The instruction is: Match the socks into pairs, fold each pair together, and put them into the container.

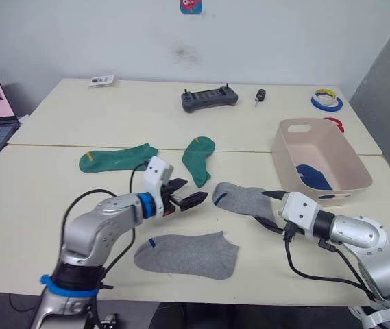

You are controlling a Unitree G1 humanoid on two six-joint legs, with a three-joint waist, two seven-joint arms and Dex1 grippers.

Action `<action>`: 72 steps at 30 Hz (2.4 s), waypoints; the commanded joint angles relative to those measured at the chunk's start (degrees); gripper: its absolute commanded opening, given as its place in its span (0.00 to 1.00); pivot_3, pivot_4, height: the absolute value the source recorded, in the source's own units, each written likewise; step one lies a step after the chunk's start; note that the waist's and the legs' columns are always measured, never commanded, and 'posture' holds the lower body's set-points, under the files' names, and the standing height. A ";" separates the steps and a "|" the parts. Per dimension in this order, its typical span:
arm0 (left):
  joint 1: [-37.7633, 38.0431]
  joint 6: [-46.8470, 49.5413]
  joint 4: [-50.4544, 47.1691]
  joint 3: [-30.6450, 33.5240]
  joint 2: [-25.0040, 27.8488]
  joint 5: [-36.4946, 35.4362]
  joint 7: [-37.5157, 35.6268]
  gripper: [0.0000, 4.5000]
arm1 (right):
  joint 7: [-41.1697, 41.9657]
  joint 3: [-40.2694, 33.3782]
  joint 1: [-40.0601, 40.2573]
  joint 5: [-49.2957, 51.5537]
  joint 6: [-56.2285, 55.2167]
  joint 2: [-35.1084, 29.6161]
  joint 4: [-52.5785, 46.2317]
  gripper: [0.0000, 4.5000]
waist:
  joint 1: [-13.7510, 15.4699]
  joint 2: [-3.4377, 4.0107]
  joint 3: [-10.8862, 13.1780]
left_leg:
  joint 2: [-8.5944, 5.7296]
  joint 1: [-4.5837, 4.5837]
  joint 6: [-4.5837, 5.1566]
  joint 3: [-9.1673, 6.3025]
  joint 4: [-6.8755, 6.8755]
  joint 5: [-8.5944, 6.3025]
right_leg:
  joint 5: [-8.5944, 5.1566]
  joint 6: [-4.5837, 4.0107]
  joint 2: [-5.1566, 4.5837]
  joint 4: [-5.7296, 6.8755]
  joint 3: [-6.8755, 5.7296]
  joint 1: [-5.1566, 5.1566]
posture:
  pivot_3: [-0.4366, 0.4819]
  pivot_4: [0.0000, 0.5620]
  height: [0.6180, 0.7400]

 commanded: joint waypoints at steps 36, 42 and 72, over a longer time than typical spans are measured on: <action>0.72 2.18 -9.23 6.09 -3.37 1.10 -2.74 0.00 | -1.76 -0.82 2.72 1.39 0.55 1.54 -3.54 0.69 | 0.03 0.00 0.00 | -0.03 0.06 -0.19 -0.01 0.01 0.11 | -0.01 0.03 -0.04 -0.06 -0.05 0.16 | 0.48 0.27 1.00; 8.18 11.44 -15.20 18.02 3.76 -8.41 -3.22 0.00 | -0.65 -1.20 2.74 2.64 1.56 1.06 -3.46 0.69 | 0.03 0.00 0.00 | 0.02 0.11 -0.16 -0.13 -0.03 0.09 | -0.02 0.03 -0.03 -0.06 -0.03 0.14 | 0.48 0.27 1.00; -2.55 22.37 -10.07 28.81 -0.95 -55.85 28.47 0.00 | -7.42 11.24 -0.85 -3.72 10.05 7.95 -0.20 0.69 | 0.15 -0.04 0.02 | -0.04 0.08 -0.22 -0.21 0.02 0.12 | -0.02 0.03 -0.10 -0.07 -0.08 0.18 | 0.48 0.27 1.00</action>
